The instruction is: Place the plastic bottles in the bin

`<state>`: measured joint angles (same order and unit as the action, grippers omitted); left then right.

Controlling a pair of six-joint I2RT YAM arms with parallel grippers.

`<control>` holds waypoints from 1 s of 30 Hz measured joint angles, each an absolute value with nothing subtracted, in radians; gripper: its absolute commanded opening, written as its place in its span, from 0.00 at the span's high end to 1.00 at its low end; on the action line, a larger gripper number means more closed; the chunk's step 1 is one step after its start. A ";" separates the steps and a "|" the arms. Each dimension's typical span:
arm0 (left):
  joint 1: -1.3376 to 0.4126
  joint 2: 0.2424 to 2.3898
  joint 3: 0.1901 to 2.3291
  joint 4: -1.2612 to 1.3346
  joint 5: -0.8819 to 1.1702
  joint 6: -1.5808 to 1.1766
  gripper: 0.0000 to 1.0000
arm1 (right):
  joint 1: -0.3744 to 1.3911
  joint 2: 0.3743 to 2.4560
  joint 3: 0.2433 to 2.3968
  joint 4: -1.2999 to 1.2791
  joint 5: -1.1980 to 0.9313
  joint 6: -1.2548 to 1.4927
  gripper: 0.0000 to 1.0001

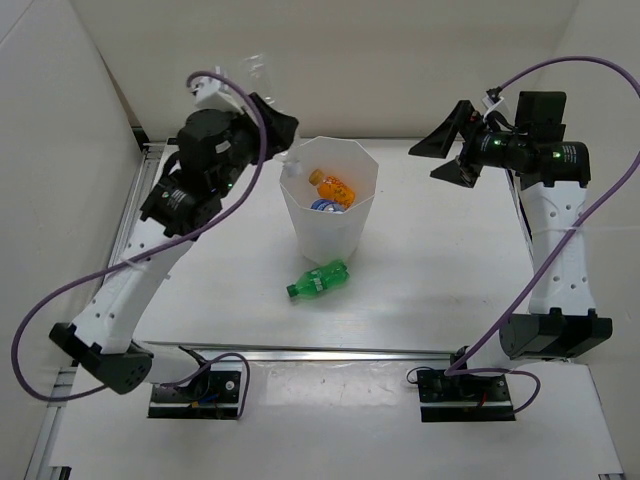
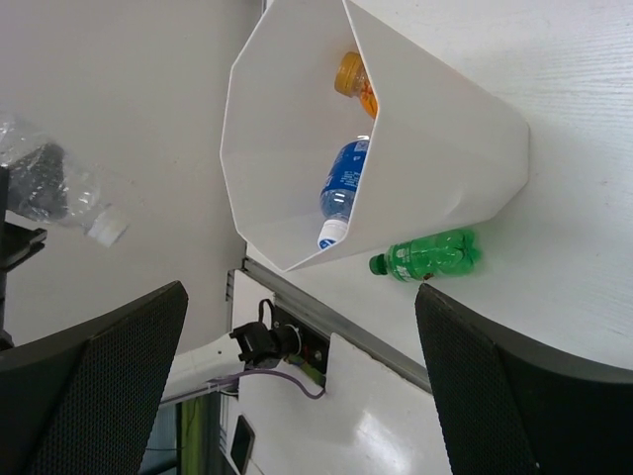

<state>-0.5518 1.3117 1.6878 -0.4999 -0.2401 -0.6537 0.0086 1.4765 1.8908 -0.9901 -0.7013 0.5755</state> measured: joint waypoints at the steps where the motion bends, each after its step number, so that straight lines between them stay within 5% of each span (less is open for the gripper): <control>1: -0.575 1.336 1.708 -0.495 -0.239 -0.648 0.42 | 0.009 1.477 1.890 -0.989 -0.702 0.576 0.00; 8: -0.659 1.571 1.756 -0.515 -0.175 -0.588 0.19 | 0.009 1.443 1.847 -0.970 -0.704 0.577 0.00; 9: -0.665 1.601 1.754 -0.525 -0.175 -0.582 0.00 | 0.009 1.431 1.834 -0.968 -0.704 0.576 0.00; 15: -0.678 1.602 1.712 -0.568 -0.232 -0.529 0.00 | 0.009 1.340 1.750 -0.962 -0.704 0.562 0.00; 19: -0.648 1.421 1.595 -0.543 -0.354 -0.513 0.00 | 0.065 1.302 1.743 -0.957 -0.691 0.493 0.00; 25: -0.487 1.036 1.303 -0.554 -0.494 -0.588 0.00 | 0.500 1.327 1.830 -0.990 -0.507 0.300 0.00; 30: -0.398 0.994 1.219 -0.707 -0.529 -0.705 0.00 | 0.975 1.455 1.929 -1.023 -0.173 0.121 0.00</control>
